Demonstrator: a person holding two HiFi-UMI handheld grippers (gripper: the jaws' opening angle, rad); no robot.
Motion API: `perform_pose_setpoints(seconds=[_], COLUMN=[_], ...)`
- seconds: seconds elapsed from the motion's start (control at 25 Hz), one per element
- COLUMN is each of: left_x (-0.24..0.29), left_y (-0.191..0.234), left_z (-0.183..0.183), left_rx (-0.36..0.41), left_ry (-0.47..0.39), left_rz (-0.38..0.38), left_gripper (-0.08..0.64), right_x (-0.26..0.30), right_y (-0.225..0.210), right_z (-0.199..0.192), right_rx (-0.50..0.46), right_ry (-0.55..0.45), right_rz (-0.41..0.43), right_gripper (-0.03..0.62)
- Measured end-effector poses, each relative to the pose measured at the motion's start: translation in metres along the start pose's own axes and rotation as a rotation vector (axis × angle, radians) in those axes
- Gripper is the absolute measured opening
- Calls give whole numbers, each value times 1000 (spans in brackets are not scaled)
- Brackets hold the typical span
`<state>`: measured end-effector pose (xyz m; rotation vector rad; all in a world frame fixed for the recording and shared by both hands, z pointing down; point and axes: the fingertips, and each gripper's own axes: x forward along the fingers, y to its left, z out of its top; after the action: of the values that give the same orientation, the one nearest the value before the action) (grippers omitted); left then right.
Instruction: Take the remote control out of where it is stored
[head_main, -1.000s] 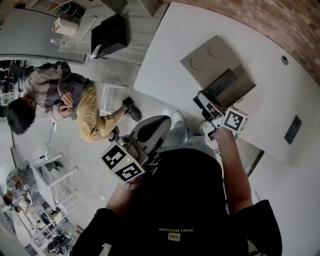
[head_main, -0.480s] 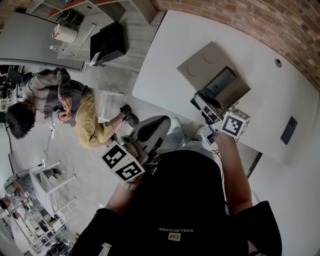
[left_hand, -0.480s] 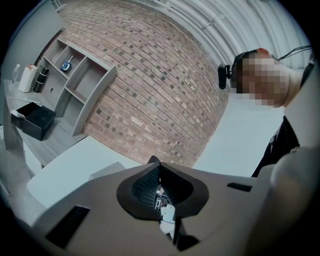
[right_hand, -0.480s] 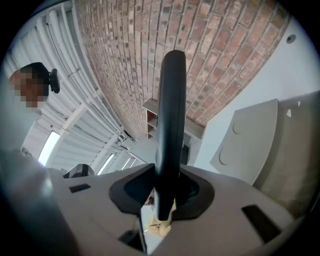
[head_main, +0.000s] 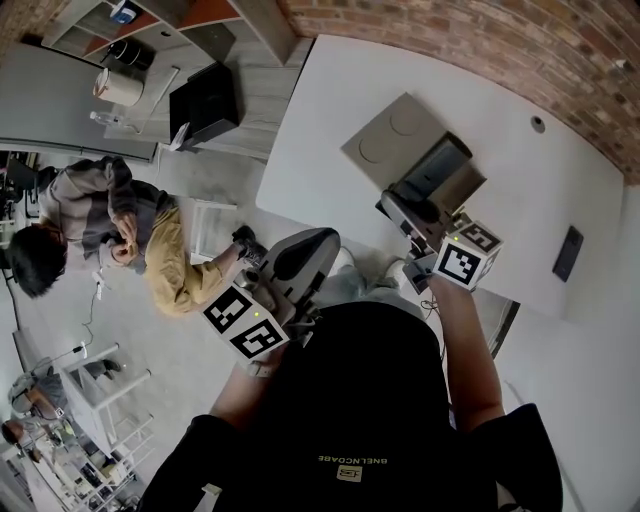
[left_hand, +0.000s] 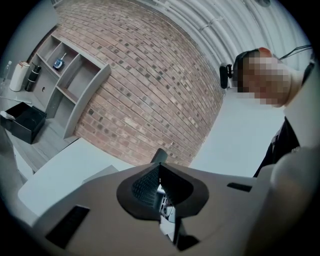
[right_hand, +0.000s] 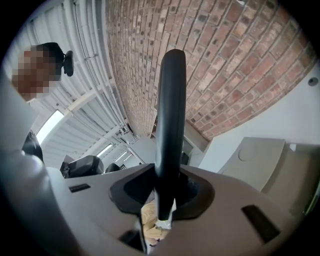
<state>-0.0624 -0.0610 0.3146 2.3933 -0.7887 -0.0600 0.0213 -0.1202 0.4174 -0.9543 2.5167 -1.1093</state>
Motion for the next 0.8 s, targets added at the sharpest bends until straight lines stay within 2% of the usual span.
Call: perform_pose_setpoints(seconds=[0.16,0.44,0.8], left_x=[6,19,34], left_y=[0,-4,-12], left_z=[4,15,22], left_rx=[7,28,27], left_ry=[2,-9,-9], left_rz=[-30,-87,-164], left_gripper=[6,6,6], right_x=[-5,-18,-40], right_y=[12,25,42], right_z=[14,36,56], right_rx=[-81,-169,-234], right_ry=[-15,-51,-87], right_rz=[-8,-52,-111], right_gripper=[94,94,94])
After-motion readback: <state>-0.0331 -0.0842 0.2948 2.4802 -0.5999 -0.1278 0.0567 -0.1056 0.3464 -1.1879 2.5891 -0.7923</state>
